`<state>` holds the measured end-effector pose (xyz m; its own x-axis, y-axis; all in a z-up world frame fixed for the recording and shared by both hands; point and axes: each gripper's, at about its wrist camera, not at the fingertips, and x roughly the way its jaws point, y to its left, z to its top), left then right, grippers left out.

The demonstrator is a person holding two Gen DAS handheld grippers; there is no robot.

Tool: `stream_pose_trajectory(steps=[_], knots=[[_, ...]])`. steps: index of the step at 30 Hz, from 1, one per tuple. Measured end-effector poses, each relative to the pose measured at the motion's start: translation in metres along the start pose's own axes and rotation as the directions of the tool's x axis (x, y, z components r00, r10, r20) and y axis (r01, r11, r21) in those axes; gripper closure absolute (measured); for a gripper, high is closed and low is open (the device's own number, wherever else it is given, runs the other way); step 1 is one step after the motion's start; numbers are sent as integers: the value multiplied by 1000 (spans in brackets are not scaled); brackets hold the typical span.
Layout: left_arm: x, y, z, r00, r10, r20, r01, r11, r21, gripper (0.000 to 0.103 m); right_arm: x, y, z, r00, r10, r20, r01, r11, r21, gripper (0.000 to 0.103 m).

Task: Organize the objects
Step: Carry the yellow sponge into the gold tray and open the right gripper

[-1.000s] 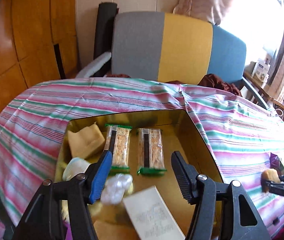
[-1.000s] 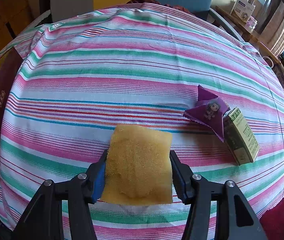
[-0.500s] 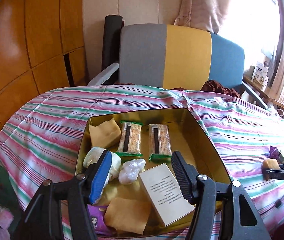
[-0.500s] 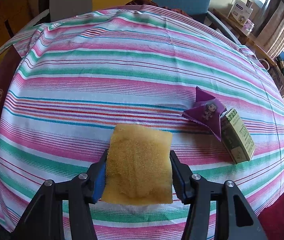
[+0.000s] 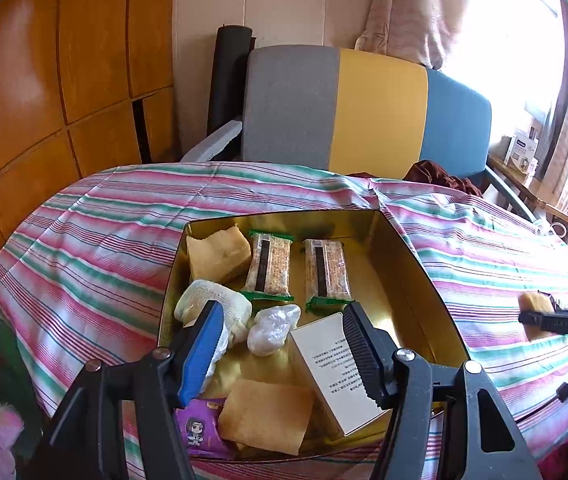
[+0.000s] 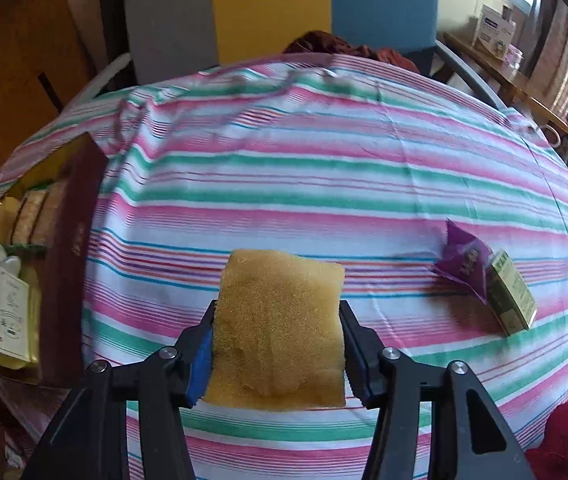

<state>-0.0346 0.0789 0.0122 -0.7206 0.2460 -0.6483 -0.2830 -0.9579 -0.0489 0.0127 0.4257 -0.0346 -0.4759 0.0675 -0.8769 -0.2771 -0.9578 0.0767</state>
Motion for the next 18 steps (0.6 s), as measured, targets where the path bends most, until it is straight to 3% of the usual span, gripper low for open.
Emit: stream_pose_trajectory(steps=[8,18], knots=[[-2,14,-3,1000,14,-5,-14,1000,-20,40,-9,117,32,986,159,49,-146,967,-211,48],[2,43,-9,999,32,-24,-34,996,-82,38,22,196,70,984,172,40,-149,929,-339,48]])
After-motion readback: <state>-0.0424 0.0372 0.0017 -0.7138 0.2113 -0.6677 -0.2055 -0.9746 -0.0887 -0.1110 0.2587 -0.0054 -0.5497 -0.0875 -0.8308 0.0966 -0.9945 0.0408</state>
